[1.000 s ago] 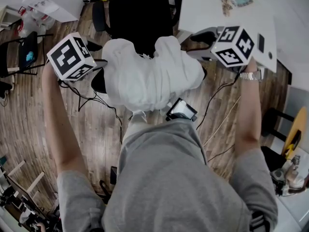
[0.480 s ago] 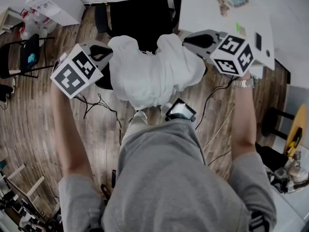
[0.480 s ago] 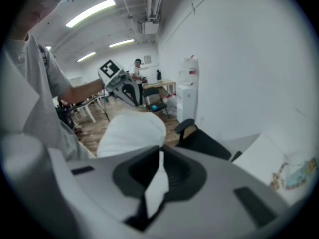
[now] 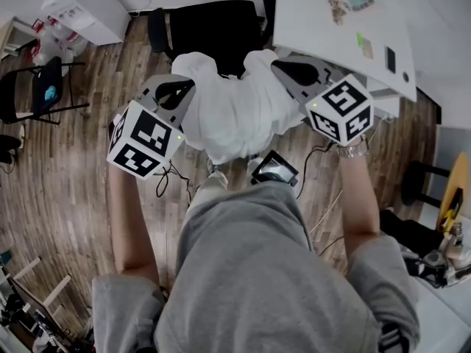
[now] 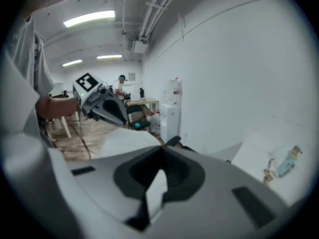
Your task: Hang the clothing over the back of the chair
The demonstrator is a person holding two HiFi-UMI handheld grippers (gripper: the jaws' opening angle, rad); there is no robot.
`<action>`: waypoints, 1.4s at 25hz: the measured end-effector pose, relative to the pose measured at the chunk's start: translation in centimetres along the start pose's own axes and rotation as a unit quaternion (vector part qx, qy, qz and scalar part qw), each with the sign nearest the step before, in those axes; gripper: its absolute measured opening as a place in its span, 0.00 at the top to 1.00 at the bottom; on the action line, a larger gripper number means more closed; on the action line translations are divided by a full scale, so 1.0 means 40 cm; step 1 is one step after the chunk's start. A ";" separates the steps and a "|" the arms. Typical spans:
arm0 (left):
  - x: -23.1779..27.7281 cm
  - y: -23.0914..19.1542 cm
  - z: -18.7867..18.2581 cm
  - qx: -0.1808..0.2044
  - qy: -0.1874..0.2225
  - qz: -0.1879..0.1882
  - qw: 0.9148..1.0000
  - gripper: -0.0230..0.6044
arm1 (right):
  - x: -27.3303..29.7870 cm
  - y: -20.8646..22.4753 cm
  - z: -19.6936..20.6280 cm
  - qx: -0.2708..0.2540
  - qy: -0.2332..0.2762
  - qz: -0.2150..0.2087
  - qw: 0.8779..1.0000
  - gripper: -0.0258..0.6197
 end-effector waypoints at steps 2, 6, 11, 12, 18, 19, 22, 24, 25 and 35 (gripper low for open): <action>-0.007 0.014 0.003 -0.016 0.025 -0.030 0.999 0.91 | -0.003 -0.030 0.003 0.009 0.018 0.017 1.000 0.91; -0.042 0.029 0.008 -0.055 0.097 -0.118 0.987 0.91 | -0.009 -0.097 0.015 0.022 0.042 0.038 0.998 0.91; -0.089 0.050 0.017 -0.087 0.164 -0.129 0.974 0.91 | -0.023 -0.172 0.033 0.047 0.068 0.059 0.995 0.91; -0.098 0.055 0.018 -0.095 0.176 -0.125 0.972 0.91 | -0.027 -0.185 0.038 0.053 0.075 0.064 0.994 0.91; -0.177 0.090 0.003 -0.160 0.257 -0.153 0.941 0.91 | -0.062 -0.262 0.049 0.076 0.104 0.099 0.987 0.91; -0.189 0.094 0.000 -0.166 0.267 -0.156 0.936 0.91 | -0.068 -0.269 0.053 0.079 0.107 0.108 0.985 0.91; -0.217 0.104 -0.011 -0.164 0.294 -0.159 0.928 0.91 | -0.097 -0.287 0.055 0.088 0.123 0.132 0.980 0.91; -0.230 0.115 -0.021 -0.167 0.308 -0.161 0.923 0.91 | -0.118 -0.300 0.049 0.088 0.135 0.149 0.976 0.91; -0.236 0.122 -0.025 -0.168 0.312 -0.164 0.921 0.91 | -0.126 -0.306 0.045 0.087 0.140 0.156 0.974 0.91; -0.284 0.158 -0.046 -0.119 0.329 -0.178 0.920 0.91 | -0.180 -0.381 -0.004 0.067 0.178 0.199 0.961 0.91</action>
Point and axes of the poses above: the fingertips, and each gripper's own axes: x forward along the fingers, y to its right, z out of its underside, the point moved 10 cm from there along -x, backward along the fingers, and after that the axes turned 4 degrees about -z, right-handed, at the moved point
